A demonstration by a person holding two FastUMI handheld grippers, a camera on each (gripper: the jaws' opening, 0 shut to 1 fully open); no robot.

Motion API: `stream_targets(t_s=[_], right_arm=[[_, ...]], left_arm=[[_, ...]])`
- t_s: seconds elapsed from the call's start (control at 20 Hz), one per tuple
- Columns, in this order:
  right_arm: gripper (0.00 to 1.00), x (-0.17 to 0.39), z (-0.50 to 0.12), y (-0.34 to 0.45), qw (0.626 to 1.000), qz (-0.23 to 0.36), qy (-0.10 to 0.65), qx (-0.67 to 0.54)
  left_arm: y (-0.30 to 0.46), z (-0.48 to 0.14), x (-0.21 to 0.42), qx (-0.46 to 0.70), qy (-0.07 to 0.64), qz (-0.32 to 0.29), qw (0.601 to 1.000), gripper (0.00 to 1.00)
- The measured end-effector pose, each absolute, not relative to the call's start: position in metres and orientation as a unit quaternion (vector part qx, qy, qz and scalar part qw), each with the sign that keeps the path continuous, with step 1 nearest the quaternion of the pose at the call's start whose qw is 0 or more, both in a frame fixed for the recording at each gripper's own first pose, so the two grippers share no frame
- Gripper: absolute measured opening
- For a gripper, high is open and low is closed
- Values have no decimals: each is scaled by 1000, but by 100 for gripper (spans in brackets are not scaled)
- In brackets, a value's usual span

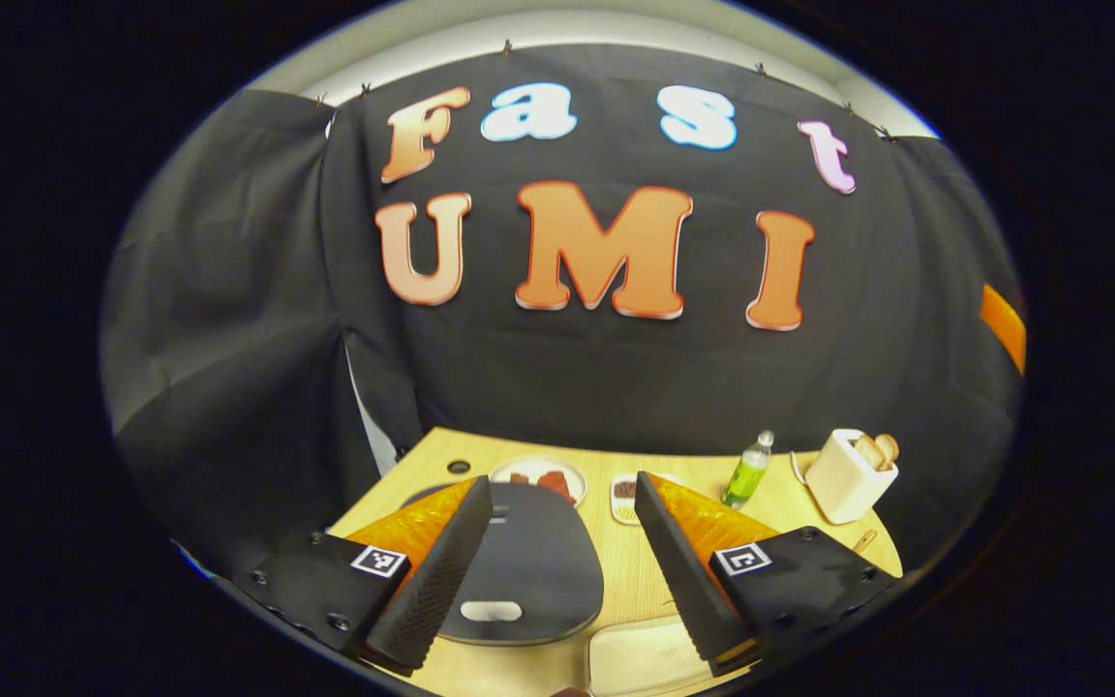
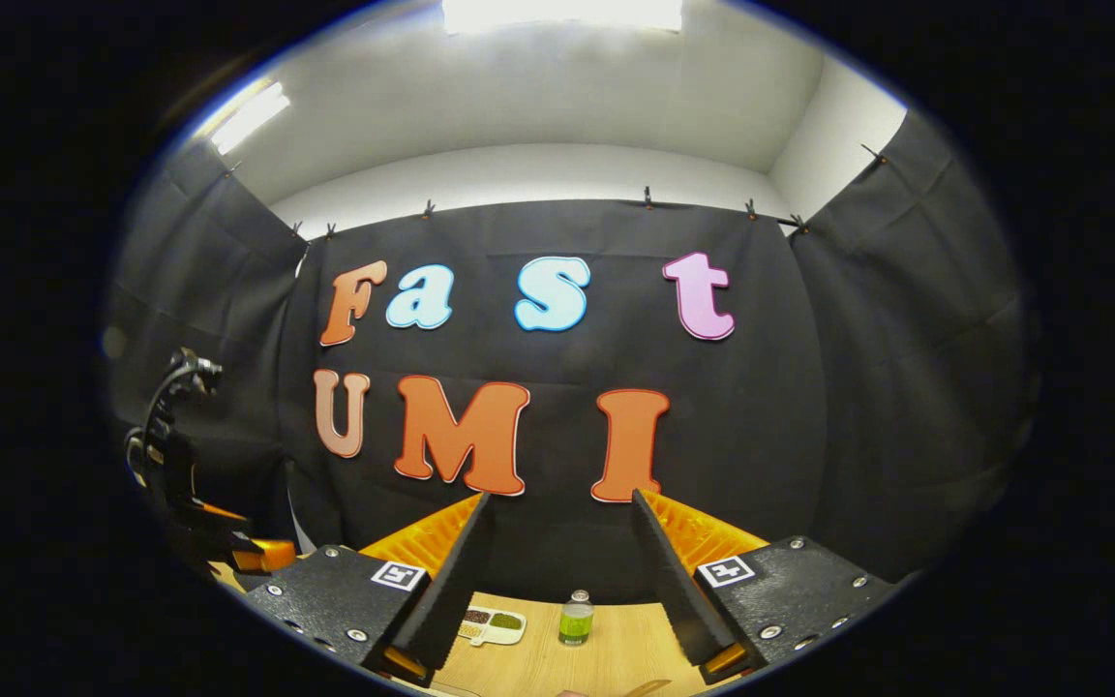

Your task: Close the left gripper, press the button to open the rice cooker; take a wooden spoon from the chopstick holder with the right hand, scoop a spoonful of rice and pour it into the rice cooker, then put the wooden spoon back into the chopstick holder.

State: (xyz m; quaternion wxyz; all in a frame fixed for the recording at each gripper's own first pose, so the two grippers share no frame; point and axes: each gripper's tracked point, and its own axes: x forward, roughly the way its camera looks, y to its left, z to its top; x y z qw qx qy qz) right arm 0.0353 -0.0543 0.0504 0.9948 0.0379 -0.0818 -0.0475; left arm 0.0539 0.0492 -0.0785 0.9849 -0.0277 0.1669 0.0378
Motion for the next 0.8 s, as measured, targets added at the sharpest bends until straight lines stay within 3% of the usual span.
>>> stream_targets(t_s=[0.25, 0.45, 0.6, 0.8], right_arm=[[88, 37, 64, -43, 995, -34, -91, 35], [90, 30, 66, -23, 995, -7, -87, 44], [87, 28, 67, -11, 995, 4, -88, 44], [89, 29, 62, -7, 996, 6, -80, 46]], left_arm=[[48, 3, 52, -16, 61, 37, 997, 100], [36, 28, 43, -55, 30, 9, 998, 100], [42, 40, 31, -40, 11, 12, 999, 100], [33, 47, 21, -25, -10, -1, 1000, 100]])
